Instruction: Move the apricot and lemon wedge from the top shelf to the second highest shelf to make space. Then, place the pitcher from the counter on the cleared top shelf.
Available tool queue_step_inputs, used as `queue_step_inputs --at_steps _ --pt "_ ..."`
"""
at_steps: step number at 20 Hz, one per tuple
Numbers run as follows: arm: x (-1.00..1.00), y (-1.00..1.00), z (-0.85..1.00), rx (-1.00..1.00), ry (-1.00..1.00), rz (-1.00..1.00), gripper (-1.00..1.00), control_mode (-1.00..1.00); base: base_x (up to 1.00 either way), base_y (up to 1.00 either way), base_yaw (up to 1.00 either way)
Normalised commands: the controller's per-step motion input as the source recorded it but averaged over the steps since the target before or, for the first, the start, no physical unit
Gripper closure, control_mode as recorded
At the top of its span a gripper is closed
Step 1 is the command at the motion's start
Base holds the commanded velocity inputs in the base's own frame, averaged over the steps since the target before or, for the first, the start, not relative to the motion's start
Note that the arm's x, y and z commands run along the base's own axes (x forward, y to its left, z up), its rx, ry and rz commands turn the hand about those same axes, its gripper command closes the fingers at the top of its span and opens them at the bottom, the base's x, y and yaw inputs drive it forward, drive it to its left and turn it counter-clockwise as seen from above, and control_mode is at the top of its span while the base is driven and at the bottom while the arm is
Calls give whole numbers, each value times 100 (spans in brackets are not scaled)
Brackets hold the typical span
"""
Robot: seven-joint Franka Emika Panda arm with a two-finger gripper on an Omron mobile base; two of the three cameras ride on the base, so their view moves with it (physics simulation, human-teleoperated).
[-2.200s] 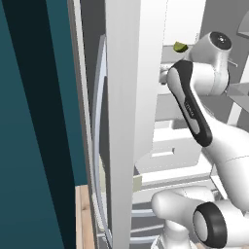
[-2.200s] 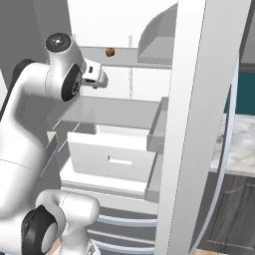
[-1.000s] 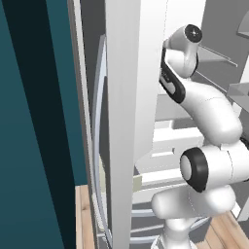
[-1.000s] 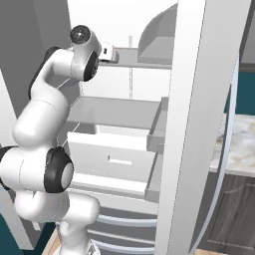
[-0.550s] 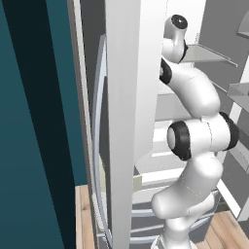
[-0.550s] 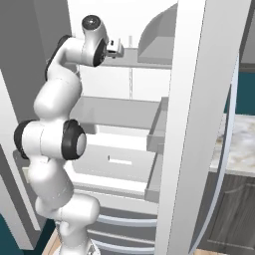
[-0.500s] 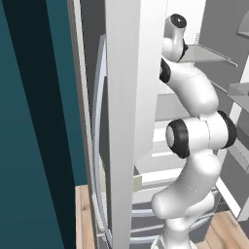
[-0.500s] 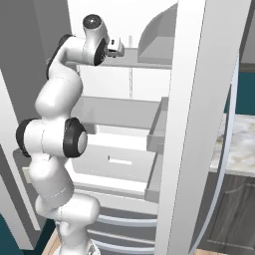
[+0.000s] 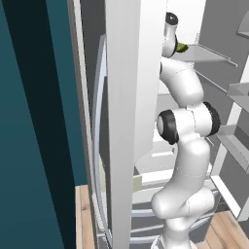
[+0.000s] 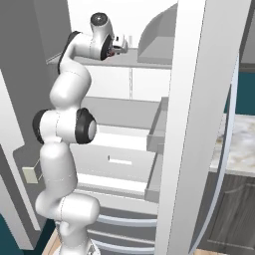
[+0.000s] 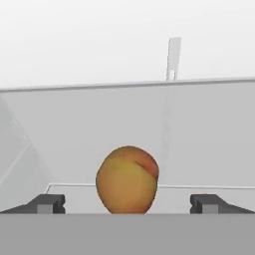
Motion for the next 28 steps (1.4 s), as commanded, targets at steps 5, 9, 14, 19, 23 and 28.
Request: queue_step_inputs --at_steps 5,9,14,19,23,28 --pt "56 0 -10 0 0 0 -100 -100 0 0 0" --pt "50 0 -13 0 0 0 -100 -100 0 0 0" --pt "14 0 -22 -1 0 0 -100 -100 0 0 0" --pt "-3 0 -38 -4 0 0 -100 -100 0 0 0" --pt "-15 0 -47 -5 0 0 -100 -100 0 0 0" --pt "0 1 -45 -3 0 0 100 -100 0 0 0"
